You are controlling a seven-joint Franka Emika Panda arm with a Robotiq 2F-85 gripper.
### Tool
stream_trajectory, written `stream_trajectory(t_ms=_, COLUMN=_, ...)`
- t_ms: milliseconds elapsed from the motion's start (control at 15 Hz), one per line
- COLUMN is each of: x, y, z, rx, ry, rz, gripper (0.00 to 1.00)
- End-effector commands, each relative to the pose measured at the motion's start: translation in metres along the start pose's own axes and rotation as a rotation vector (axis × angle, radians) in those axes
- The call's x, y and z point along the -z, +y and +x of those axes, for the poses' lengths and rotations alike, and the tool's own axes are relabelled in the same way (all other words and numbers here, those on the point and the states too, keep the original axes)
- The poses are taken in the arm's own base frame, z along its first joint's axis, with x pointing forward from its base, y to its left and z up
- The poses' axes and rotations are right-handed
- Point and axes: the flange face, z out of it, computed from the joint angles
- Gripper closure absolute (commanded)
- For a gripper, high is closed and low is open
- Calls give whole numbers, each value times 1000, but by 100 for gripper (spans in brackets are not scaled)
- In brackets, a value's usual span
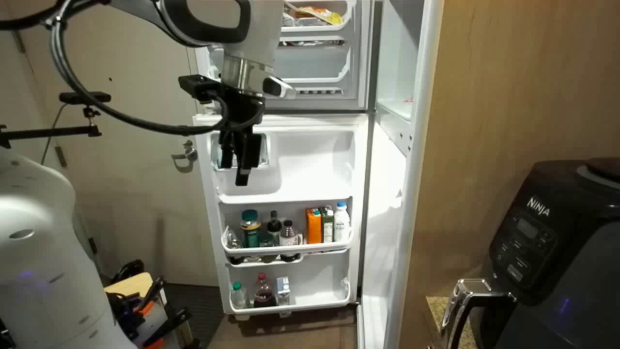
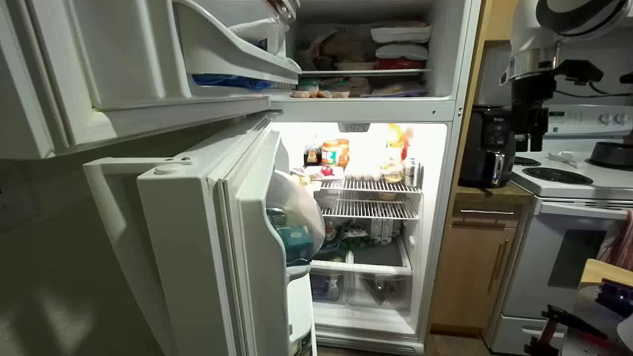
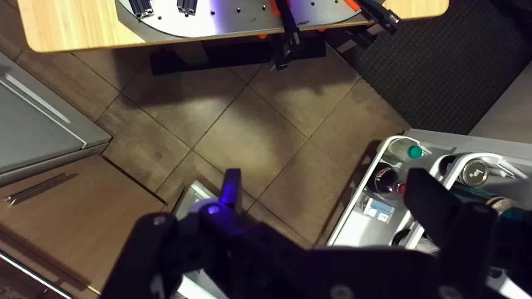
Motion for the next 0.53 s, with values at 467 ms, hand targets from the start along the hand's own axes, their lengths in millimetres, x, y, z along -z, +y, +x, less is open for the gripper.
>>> stream_trajectory(t_ms=467, x=4, y=-13, z=12, rx=32, ry=14, rz=3, gripper=0)
